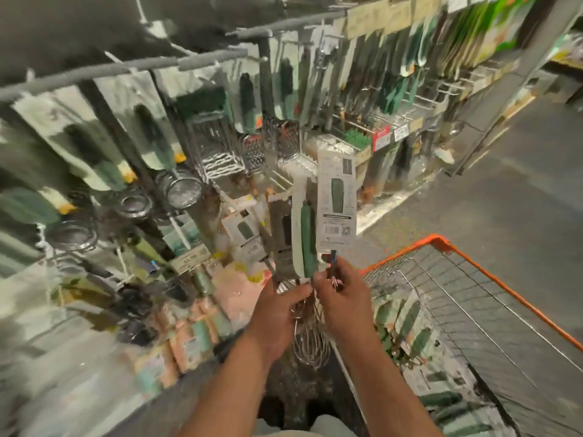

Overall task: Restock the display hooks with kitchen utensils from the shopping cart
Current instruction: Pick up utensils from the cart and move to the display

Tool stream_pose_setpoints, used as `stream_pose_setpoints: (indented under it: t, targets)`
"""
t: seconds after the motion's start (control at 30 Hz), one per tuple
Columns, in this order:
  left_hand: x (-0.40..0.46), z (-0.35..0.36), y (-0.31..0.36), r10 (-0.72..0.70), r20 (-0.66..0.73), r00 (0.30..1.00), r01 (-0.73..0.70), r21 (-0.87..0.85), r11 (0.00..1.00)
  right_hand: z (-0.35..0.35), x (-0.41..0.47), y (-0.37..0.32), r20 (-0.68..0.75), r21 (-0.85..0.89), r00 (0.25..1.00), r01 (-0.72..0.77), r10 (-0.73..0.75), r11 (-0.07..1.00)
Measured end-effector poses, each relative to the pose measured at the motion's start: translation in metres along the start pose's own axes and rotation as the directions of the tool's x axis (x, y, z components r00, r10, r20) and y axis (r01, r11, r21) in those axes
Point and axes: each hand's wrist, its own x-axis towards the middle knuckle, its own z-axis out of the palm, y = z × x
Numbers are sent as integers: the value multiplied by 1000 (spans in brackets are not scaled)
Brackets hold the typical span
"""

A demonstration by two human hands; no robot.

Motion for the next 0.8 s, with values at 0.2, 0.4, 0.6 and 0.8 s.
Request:
stream_pose_setpoints:
  t: [0.2, 0.4, 0.6, 0.8]
  targets:
    - [-31, -14, 16, -18, -226, 974, -11, -125, 992, 21, 2, -22, 317, -24, 947, 67, -56, 997]
    - [-80, -34, 10, 32, -474, 880, -186, -281, 941, 53, -13, -28, 547, -19, 835, 71, -49, 997]
    - [-137, -51, -7, 98, -636, 765, -324, -248, 913, 83, -46, -30, 768, -46, 639, 130, -48, 990]
    - [-187, -67, -4, 159, -740, 654, -489, -253, 835, 109, -79, -42, 861, 12, 504, 116, -69, 993]
